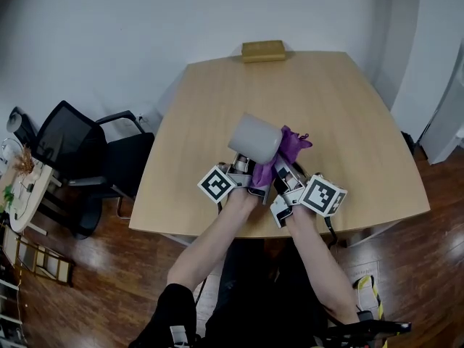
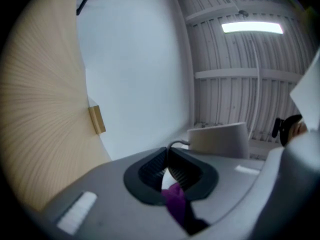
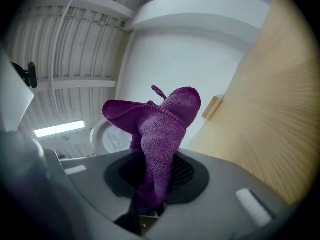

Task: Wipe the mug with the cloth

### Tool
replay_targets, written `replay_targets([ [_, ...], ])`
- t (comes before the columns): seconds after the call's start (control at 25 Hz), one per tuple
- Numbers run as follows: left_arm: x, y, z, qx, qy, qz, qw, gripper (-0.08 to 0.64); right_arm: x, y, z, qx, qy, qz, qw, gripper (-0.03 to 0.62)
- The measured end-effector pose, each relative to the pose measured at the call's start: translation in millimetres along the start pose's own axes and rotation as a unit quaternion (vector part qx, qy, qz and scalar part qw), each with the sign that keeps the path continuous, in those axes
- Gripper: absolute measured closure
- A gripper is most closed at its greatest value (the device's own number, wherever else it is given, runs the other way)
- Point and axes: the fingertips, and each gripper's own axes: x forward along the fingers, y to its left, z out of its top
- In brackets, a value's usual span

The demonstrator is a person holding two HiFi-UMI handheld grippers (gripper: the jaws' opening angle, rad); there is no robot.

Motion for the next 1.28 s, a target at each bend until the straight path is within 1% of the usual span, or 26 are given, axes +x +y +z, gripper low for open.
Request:
replay_targets([
  [0.04,0,0,-2,-0.002,0.004,0.000,1.0000,0.523,0,-11,-3,0.002,0.014,-0.018,1.000,0.506],
  [0.08,0,2,-4,-0.004,0.007,0.003,1.0000,0.523,-3,-20,-3,0.008,0.017,-0.031,0.999,0.506],
  [0.12,-1,4,-5,-0.006,0.008,0.006,0.9999,0.523,-7,-25,2,0.014,0.009,-0.037,0.999,0.506],
  [0.2,-3,9,-1,-0.011,0.003,0.014,0.9998,0.523,-18,-23,24,0.022,-0.030,-0.034,0.999,0.506],
  [0.24,-4,10,1,-0.012,0.000,0.016,0.9998,0.523,-25,-16,37,0.027,-0.055,-0.022,0.998,0.506],
  [0.28,-5,11,3,-0.013,-0.004,0.016,0.9998,0.523,-30,-4,50,0.030,-0.080,0.001,0.996,0.506],
  [0.36,-5,10,3,-0.011,-0.006,0.013,0.9998,0.523,-34,30,68,0.023,-0.110,0.057,0.992,0.506],
  [0.44,-3,8,2,-0.012,-0.005,0.012,0.9998,0.523,-28,55,66,0.014,-0.105,0.094,0.990,0.506],
  [0.48,-2,7,1,-0.014,-0.003,0.010,0.9999,0.523,-24,59,60,0.014,-0.096,0.099,0.990,0.506],
  [0.56,-2,5,-3,-0.017,0.003,0.007,0.9998,0.523,-17,52,46,0.022,-0.081,0.089,0.993,0.506],
  [0.64,-4,5,-4,-0.010,0.013,0.010,0.9998,0.523,-12,35,35,0.023,-0.065,0.069,0.995,0.506],
  [0.72,-4,6,-3,0.019,0.033,0.014,0.9992,0.523,-5,12,26,0.008,-0.029,0.040,0.999,0.506],
  [0.76,-4,8,-4,0.041,0.052,0.016,0.9977,0.523,-4,-3,22,0.004,-0.007,0.016,1.000,0.506],
  [0.8,-3,12,-5,0.068,0.078,0.022,0.9944,0.523,-6,-20,19,0.009,0.009,-0.013,1.000,0.506],
  [0.84,-3,18,-6,0.102,0.108,0.032,0.9884,0.522,-12,-36,20,0.027,0.014,-0.041,0.999,0.506],
  [0.88,-3,27,-6,0.143,0.139,0.047,0.9788,0.520,-22,-49,25,0.052,0.008,-0.064,0.997,0.506],
  [0.92,-2,36,-5,0.191,0.169,0.067,0.9647,0.518,-34,-60,34,0.068,-0.004,-0.081,0.994,0.506],
  [0.96,0,46,-2,0.239,0.196,0.091,0.9468,0.518,-44,-68,45,0.071,-0.015,-0.092,0.993,0.506],
  [1.0,2,57,3,0.282,0.219,0.116,0.9267,0.517,-51,-72,56,0.064,-0.023,-0.097,0.993,0.506],
  [1.04,4,66,9,0.320,0.239,0.140,0.9062,0.514,-54,-74,63,0.053,-0.028,-0.099,0.993,0.506],
  [1.12,7,83,17,0.378,0.271,0.175,0.8678,0.511,-55,-75,70,0.033,-0.026,-0.099,0.994,0.506],
  [1.16,10,91,18,0.399,0.284,0.188,0.8511,0.509,-54,-75,71,0.028,-0.022,-0.096,0.995,0.506],
  [1.2,14,98,17,0.417,0.293,0.200,0.8366,0.509,-53,-74,71,0.024,-0.018,-0.092,0.995,0.506],
  [1.24,18,105,17,0.432,0.298,0.212,0.8242,0.509,-53,-75,71,0.023,-0.014,-0.089,0.996,0.506],
  [1.28,23,111,16,0.443,0.299,0.224,0.8146,0.509,-53,-76,72,0.021,-0.010,-0.088,0.996,0.506],
])
